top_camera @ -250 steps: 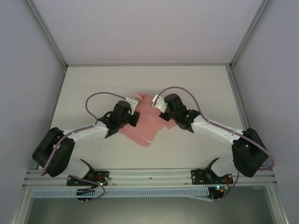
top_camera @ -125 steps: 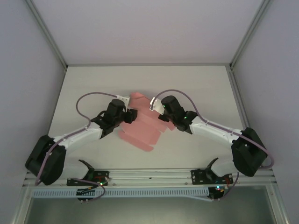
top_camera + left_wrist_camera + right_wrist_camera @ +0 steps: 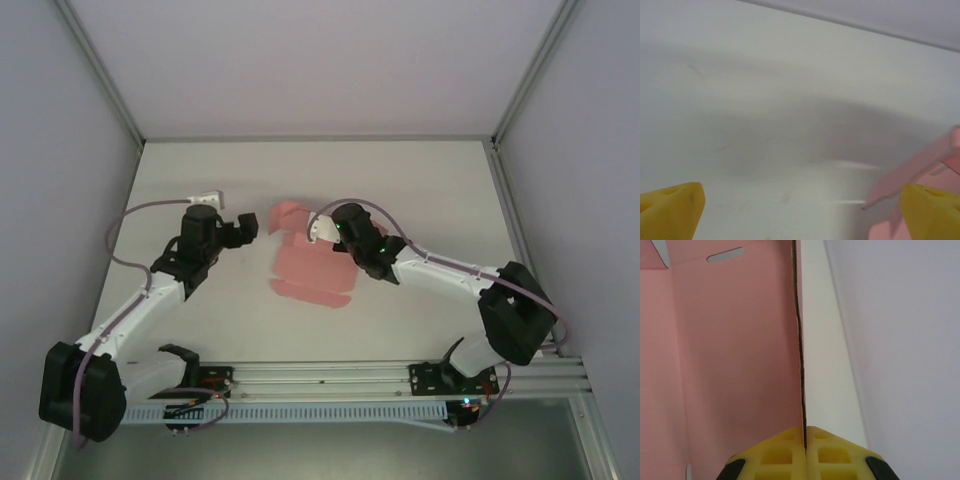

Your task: Assemble paper box

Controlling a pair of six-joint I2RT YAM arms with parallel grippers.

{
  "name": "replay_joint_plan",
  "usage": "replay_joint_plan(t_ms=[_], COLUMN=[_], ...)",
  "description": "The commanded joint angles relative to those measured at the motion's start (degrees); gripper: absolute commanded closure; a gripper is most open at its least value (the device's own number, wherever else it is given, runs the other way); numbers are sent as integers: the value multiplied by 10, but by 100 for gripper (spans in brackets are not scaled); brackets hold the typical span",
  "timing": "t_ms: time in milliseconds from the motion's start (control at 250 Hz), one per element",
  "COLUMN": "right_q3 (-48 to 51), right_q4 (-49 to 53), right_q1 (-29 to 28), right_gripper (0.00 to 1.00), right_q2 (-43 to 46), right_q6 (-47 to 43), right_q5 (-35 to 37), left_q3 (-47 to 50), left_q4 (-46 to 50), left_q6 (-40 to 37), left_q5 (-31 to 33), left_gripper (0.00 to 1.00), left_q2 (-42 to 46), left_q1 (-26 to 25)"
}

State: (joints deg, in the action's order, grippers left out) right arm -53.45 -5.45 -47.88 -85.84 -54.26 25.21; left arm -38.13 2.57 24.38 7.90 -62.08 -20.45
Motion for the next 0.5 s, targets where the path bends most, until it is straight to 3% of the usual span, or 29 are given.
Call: replay_joint_plan(t_ms=[0,208,291,495], right_q3=[21,33,47,74], right_q4=[-140,-194,-232,-298], right_q1=[-13,-35,-40,-43], right_gripper=[100,100,100,100], right_q2=[-12,-60,-90,-134], right_q6=[-106,-150,-160,-147], right_q5=[29,53,71,79], left_q3=[-13,-25,-45,-72], left_q4=[10,-59,-77,-91], left_q6=[20,38,23,1], left_q5=[-26,-43,-81,-145], left_gripper=[0,0,0,0], left_q2=[-23,-89,-132,-198], left_q1=[28,93,108,114])
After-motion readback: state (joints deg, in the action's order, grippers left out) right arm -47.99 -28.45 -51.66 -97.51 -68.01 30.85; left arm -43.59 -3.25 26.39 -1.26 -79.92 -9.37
